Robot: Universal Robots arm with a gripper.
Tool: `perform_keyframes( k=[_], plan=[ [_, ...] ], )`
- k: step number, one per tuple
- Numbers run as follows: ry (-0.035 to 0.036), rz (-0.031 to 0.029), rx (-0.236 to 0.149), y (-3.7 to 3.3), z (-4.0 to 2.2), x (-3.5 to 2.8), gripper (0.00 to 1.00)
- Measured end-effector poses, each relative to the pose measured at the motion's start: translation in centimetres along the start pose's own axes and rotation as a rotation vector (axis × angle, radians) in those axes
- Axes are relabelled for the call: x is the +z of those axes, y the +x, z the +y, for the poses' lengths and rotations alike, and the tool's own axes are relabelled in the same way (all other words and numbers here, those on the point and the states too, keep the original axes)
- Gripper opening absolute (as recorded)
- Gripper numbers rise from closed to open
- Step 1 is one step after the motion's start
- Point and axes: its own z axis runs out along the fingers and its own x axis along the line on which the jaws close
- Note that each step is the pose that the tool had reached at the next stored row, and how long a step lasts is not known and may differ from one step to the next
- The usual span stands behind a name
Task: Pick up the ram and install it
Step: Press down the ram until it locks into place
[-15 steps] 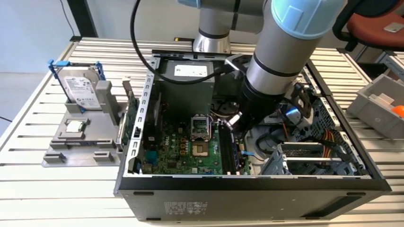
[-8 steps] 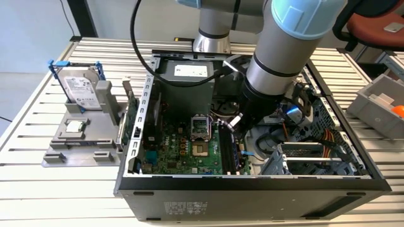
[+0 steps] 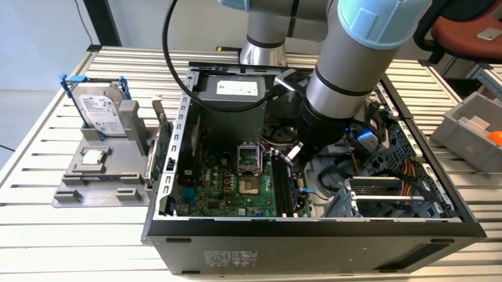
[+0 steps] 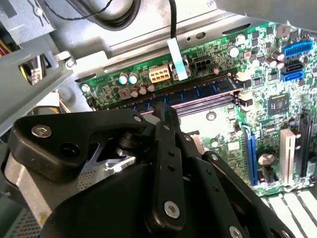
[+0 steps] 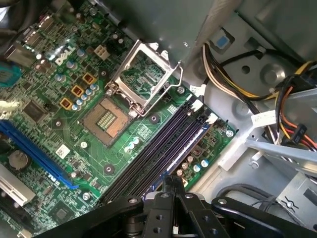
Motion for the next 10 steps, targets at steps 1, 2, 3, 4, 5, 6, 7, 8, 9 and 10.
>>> perform_keyframes(
  k=[1, 2, 3, 4, 5, 6, 7, 8, 9, 10],
  plan=[
    [-0.0001, 0.001, -0.014, 0.0, 0.0, 0.01, 0.0],
    [-0.0002, 0.0019, -0.027, 0.0, 0.0, 0.01, 0.0],
    [-0.0003, 0.0028, -0.039, 0.0, 0.0, 0.02, 0.0],
    [-0.0003, 0.0035, -0.048, 0.0, 0.0, 0.02, 0.0],
    [-0.0005, 0.0038, -0.055, 0.0, 0.0, 0.03, 0.0],
    [-0.0005, 0.0043, -0.061, 0.0, 0.0, 0.04, 0.0],
    [-0.0006, 0.0048, -0.068, 0.0, 0.0, 0.04, 0.0],
    [-0.0007, 0.0053, -0.075, 0.0, 0.0, 0.05, 0.0],
    [-0.0007, 0.0059, -0.083, 0.0, 0.0, 0.05, 0.0],
    [-0.0007, 0.0065, -0.09, 0.0, -0.01, 0.05, 0.0]
  ],
)
